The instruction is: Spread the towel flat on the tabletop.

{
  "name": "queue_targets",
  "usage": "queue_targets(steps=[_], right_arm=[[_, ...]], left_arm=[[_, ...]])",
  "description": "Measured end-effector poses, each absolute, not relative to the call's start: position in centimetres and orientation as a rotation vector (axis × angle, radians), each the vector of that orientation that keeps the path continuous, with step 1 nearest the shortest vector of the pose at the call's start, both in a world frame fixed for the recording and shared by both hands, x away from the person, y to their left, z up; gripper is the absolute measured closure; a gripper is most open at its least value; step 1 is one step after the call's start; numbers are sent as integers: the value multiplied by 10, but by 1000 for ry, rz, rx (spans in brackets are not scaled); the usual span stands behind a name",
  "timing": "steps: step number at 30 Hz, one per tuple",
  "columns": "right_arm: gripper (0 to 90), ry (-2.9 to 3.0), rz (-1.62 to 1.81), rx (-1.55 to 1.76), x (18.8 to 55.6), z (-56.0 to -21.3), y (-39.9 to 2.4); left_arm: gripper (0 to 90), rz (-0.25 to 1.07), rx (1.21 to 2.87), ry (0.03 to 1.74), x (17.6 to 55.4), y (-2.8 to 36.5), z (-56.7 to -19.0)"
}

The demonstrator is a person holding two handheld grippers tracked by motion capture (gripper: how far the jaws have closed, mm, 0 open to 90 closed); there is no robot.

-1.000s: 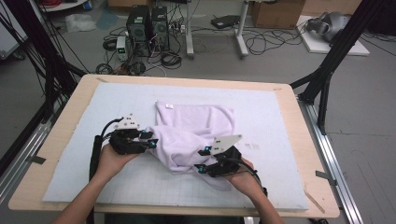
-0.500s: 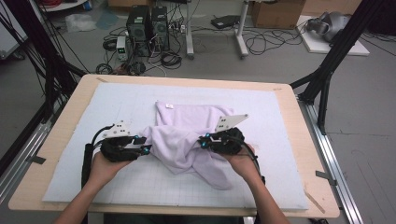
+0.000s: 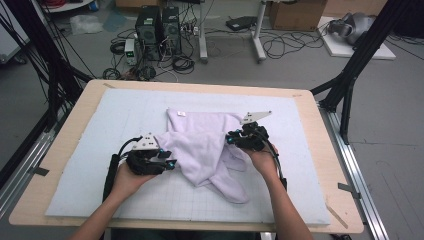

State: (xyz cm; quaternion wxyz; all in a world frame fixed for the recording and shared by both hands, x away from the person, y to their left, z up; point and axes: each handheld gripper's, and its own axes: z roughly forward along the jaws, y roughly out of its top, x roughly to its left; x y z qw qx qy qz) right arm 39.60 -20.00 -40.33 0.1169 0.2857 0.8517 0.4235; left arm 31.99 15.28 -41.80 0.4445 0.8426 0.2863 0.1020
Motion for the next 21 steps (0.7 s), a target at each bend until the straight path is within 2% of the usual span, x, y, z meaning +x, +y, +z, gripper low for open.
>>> queue_targets(steps=[4, 10, 14, 15, 16, 19, 21], right_arm=[[682, 2495, 1290, 742, 372, -393, -203], [608, 2611, 1319, 537, 325, -398, -202], [532, 2752, 1266, 471, 312, -418, -189], [539, 2763, 1207, 459, 311, -423, -185], [585, 2783, 1179, 454, 311, -429, -182], [810, 2812, 1148, 418, 310, -436, -176], [839, 2808, 1193, 401, 310, -431, -176]], left_arm=[[595, 248, 2137, 683, 317, 143, -425], [577, 261, 2184, 686, 320, 128, -433], [743, 303, 2196, 681, 324, 121, -439], [802, 313, 2195, 673, 323, 119, -440], [820, 324, 2203, 663, 322, 117, -439], [847, 323, 2195, 661, 321, 120, -435], [849, 309, 2159, 667, 319, 127, -427]])
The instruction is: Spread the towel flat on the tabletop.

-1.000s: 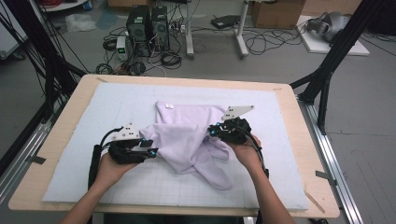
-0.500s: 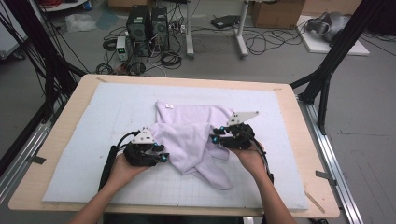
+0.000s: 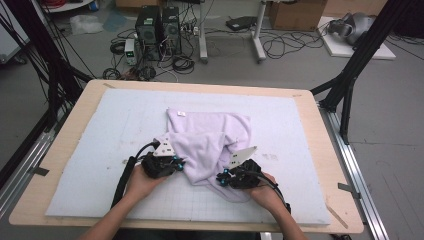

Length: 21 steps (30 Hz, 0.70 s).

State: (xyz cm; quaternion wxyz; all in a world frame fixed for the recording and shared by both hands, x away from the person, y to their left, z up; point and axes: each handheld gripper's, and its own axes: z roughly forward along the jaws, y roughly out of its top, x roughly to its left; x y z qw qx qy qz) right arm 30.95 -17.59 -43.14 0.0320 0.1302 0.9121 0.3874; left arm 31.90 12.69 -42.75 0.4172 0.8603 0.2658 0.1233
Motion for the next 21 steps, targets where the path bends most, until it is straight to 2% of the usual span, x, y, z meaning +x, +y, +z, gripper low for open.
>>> queue_targets(steps=[8, 13, 15, 17, 18, 21], right_arm=[[845, 2725, 1404, 324, 297, -398, -165], [842, 2686, 1569, 182, 278, -377, -136], [772, 2681, 1590, 139, 272, -375, -122], [727, 2681, 1536, 124, 274, -377, -114], [698, 2672, 1521, 144, 277, -378, -115], [692, 2630, 1483, 278, 291, -383, -135]], left_arm=[[851, 382, 2051, 661, 308, 163, -364], [849, 498, 2055, 658, 305, 181, -329], [844, 505, 2061, 683, 311, 181, -331], [801, 472, 2081, 707, 318, 180, -339], [739, 446, 2082, 727, 321, 178, -347], [637, 404, 2071, 743, 321, 179, -362]])
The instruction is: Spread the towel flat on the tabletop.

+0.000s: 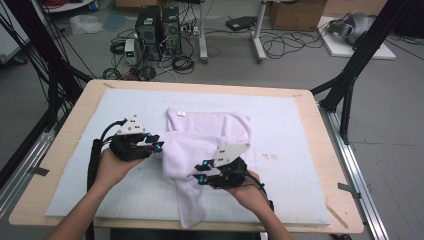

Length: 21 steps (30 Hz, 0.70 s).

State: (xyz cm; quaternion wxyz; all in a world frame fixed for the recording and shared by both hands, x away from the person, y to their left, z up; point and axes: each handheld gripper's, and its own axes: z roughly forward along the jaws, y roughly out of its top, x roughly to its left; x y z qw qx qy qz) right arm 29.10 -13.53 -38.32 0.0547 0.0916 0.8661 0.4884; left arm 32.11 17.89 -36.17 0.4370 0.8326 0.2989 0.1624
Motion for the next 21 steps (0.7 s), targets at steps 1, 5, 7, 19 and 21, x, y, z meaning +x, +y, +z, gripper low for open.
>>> queue_targets(steps=[1, 5, 7, 19, 21], right_arm=[[679, 2615, 1457, 321, 294, -385, -143], [556, 2593, 1370, 465, 304, -398, -166], [499, 2583, 1314, 522, 308, -405, -170], [725, 2643, 1167, 499, 342, -436, -144], [835, 2673, 1182, 472, 343, -435, -144]], left_arm=[[611, 394, 2070, 739, 320, 180, -365], [553, 347, 2049, 723, 307, 181, -378], [550, 321, 2052, 699, 297, 178, -384], [651, 222, 2225, 628, 305, 131, -434], [805, 221, 2218, 604, 306, 128, -436]])
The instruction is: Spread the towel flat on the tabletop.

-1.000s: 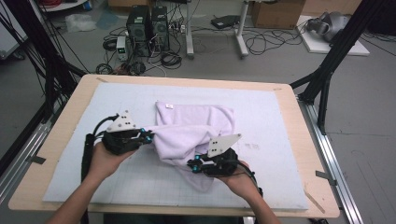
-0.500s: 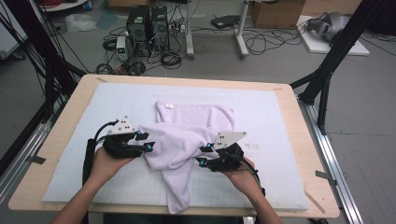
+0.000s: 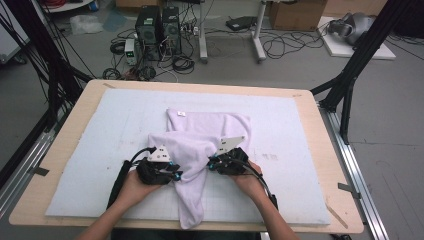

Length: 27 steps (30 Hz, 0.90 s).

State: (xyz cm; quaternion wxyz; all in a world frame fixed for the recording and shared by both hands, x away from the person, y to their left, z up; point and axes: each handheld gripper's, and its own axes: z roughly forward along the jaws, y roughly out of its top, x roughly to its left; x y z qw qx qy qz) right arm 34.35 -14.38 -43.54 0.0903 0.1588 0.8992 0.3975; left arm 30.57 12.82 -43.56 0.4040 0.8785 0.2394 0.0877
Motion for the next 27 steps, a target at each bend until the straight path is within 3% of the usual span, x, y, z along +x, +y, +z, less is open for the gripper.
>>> queue_targets(steps=[2, 13, 20, 27], right_arm=[[849, 2678, 1223, 476, 342, -430, -149], [855, 2563, 1291, 465, 328, -376, -180], [855, 2546, 1253, 631, 377, -376, -176], [844, 2583, 1199, 804, 423, -406, -166]], left_arm=[[867, 245, 2215, 587, 303, 129, -431], [871, 283, 2106, 597, 306, 137, -399], [880, 282, 2097, 687, 342, 126, -406], [879, 288, 2083, 804, 374, 129, -417]])
